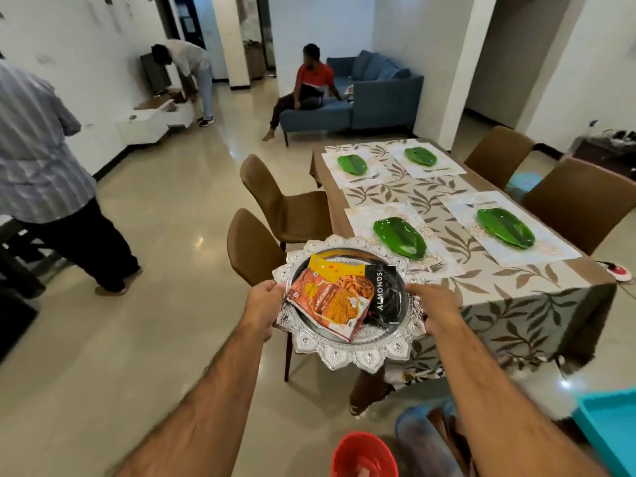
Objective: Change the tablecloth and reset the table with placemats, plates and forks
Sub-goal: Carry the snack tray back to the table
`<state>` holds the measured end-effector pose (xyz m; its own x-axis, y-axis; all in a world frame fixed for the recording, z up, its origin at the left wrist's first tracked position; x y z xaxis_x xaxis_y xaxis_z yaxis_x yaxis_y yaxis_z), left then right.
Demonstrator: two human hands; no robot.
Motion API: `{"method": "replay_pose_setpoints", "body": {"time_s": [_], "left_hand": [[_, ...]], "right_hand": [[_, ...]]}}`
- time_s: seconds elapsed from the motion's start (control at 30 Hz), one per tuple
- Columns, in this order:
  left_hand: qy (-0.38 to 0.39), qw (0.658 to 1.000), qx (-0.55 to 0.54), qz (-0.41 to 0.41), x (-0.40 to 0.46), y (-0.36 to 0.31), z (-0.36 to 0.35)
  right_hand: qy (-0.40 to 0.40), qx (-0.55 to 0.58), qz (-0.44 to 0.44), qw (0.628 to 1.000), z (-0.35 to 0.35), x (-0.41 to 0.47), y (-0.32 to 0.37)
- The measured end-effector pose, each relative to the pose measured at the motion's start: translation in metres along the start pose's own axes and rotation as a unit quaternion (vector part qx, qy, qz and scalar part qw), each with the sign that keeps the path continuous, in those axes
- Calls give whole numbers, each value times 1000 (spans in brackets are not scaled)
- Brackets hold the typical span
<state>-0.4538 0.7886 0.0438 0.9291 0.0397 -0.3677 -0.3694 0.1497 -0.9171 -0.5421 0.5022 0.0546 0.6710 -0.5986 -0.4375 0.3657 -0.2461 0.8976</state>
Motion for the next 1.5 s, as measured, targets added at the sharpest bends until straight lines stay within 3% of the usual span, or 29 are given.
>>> {"method": "replay_pose_setpoints", "body": {"time_s": [0.67, 1.03, 1.5], "left_hand": [[154, 987, 7, -37, 252, -121, -1], [255, 965, 26, -44, 376, -197, -75], [263, 964, 29, -31, 483, -236, -210]], "right_hand": [[-174, 111, 7, 978, -148, 98, 82], [-247, 174, 1, 953, -186, 162, 139], [-272, 188, 19, 943, -143, 318, 198]]}}
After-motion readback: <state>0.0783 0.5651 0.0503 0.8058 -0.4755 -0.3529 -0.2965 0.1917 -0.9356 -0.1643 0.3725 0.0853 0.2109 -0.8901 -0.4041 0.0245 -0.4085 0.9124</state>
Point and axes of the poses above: each hand's wrist, its own x-axis towards the middle knuckle, its own z-axis out of the back of the hand, y = z × x, the point moved 2 cm from there along x, towards the middle knuckle, and after that the axes turned 5 degrees about x, right-handed, at the moved point
